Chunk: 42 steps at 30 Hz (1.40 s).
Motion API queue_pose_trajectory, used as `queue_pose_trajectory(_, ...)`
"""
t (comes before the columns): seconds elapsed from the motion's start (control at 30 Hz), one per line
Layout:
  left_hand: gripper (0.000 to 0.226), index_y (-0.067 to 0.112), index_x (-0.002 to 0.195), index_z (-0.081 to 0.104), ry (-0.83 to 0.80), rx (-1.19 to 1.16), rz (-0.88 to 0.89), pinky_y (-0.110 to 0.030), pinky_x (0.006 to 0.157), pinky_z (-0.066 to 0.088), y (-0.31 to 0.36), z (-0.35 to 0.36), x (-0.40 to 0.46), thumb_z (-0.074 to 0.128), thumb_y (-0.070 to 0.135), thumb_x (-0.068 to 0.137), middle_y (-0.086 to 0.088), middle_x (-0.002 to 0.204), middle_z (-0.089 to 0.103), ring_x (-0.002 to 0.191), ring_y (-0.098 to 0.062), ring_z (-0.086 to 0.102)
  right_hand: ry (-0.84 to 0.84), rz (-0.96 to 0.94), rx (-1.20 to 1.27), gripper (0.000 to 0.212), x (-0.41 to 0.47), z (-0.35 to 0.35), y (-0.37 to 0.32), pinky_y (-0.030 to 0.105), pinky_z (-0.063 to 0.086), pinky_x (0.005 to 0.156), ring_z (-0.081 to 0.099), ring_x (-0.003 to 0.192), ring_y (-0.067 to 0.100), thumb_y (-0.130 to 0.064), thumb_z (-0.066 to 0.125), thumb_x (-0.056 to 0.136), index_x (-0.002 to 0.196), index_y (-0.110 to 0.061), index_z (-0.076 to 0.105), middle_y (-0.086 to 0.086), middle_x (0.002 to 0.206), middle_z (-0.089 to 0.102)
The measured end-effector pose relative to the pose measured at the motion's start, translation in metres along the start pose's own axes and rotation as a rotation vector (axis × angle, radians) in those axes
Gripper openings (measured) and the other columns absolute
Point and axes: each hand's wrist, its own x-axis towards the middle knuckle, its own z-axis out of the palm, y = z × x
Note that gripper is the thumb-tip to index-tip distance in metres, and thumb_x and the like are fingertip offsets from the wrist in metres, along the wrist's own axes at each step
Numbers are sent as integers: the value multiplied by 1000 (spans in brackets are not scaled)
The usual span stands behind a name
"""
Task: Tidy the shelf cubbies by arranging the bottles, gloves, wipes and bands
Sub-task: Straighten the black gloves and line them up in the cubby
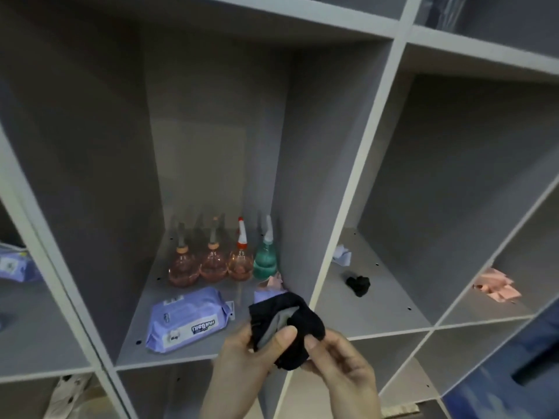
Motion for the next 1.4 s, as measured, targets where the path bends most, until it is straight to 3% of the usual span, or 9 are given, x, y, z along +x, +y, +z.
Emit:
queue_pose_trajectory(0.17,52,29,103,70,-52,51,53,-24,82,52,-2,25,4,87,46,57,9,96,75,93,-3,69,-34,-4,9,11,15,-23,-6,32,60,64,67,62,17,11,62,81,88,7,68,14,67,70)
queue_pose_trajectory(0.3,32,23,98,69,-21,-10,55,-8,66,50,1,61,15,78,21,68,12,87,76,84,4,69,-78,3,-34,12,41,-44,-18,35,58,70,66,63,17,8,60,85,84,0,69,11,65,70)
queue_pose_trajectory(0.47,10,30,81,73,73,51,67,-7,61,46,3,127,37,70,37,75,10,80,75,79,2,69,-140,66,16,10,80,-94,-48,24,59,65,71,66,19,4,68,77,86,0,68,14,71,73)
queue_pose_trajectory(0.63,88,29,84,75,154,502,182,-35,90,48,-9,185,58,37,100,48,12,100,61,103,-10,59,-182,31,-53,17,122,-147,-69,17,55,57,70,66,15,10,69,74,89,4,66,11,71,74)
queue_pose_trajectory(0.8,54,14,95,73,165,165,47,-28,78,55,-7,227,65,85,50,57,5,87,74,84,-6,70,-197,-7,8,19,151,-181,-74,24,58,72,70,83,23,-7,78,68,86,-4,73,14,84,75)
queue_pose_trajectory(0.93,17,14,89,74,149,50,35,-14,59,47,-3,245,67,78,8,74,6,72,75,66,-3,68,-268,159,250,97,172,-197,-78,27,60,69,72,85,25,-37,97,12,97,-1,70,20,96,73)
queue_pose_trajectory(1.03,7,10,81,76,67,-60,-63,-18,59,50,-1,247,70,75,8,75,-5,75,75,68,-13,68,-344,278,292,112,183,-204,-79,38,58,79,71,93,30,-34,98,14,114,1,62,23,108,69)
queue_pose_trajectory(1.23,30,-5,96,70,-35,-524,-178,-24,61,57,-3,246,80,63,11,71,-20,94,73,81,-22,73,-503,300,310,59,191,-200,-92,36,56,84,68,102,29,-29,84,60,110,-1,69,22,115,67)
queue_pose_trajectory(1.4,42,-3,104,67,71,-433,-116,-23,52,54,2,239,86,59,27,76,-15,89,74,70,-19,72,-471,232,327,32,195,-180,-94,31,56,84,69,99,25,-15,56,82,106,1,69,19,108,70)
